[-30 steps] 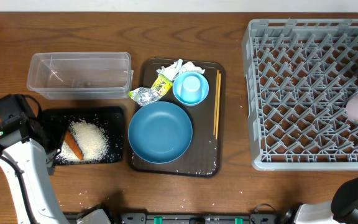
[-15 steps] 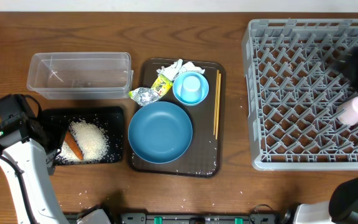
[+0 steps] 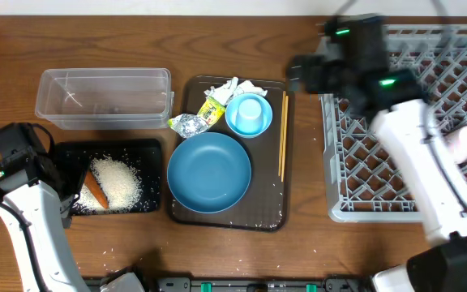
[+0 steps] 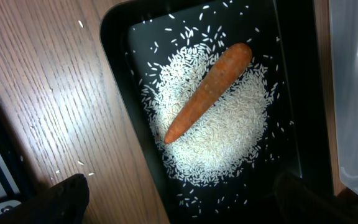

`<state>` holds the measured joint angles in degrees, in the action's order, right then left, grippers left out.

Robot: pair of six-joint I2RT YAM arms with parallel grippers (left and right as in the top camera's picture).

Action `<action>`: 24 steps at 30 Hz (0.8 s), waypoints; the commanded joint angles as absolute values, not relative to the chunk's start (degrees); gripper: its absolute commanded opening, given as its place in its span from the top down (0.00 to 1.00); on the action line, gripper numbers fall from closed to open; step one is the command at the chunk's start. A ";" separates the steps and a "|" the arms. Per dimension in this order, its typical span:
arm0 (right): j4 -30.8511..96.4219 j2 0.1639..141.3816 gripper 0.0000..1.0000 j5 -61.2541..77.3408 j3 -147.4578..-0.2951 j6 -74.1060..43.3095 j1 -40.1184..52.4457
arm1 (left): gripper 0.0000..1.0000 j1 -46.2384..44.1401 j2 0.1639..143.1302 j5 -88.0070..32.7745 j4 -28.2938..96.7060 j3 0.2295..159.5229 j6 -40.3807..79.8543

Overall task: Sort waste into correct bins and load items into the dishwasher rack
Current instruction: 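Move the right gripper back over the light-blue bowl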

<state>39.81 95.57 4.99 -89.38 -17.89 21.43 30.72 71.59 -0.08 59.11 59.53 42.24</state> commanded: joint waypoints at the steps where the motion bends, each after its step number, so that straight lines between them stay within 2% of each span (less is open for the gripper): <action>1: 38.52 100.64 0.01 -7.40 -90.17 -21.26 26.74 | 0.02 31.00 71.81 -0.01 59.31 59.90 42.96; 9: 33.80 111.48 0.01 -7.49 -90.17 -21.19 33.06 | 0.03 31.00 71.81 -0.01 59.31 59.90 42.96; 19: 32.93 115.94 0.01 -5.78 -90.17 -21.21 35.22 | 0.02 31.00 71.81 -0.01 59.31 59.90 42.96; 24: 32.82 117.30 0.09 -5.78 -90.17 -22.31 35.73 | 0.02 31.00 71.81 -0.01 59.31 59.90 42.96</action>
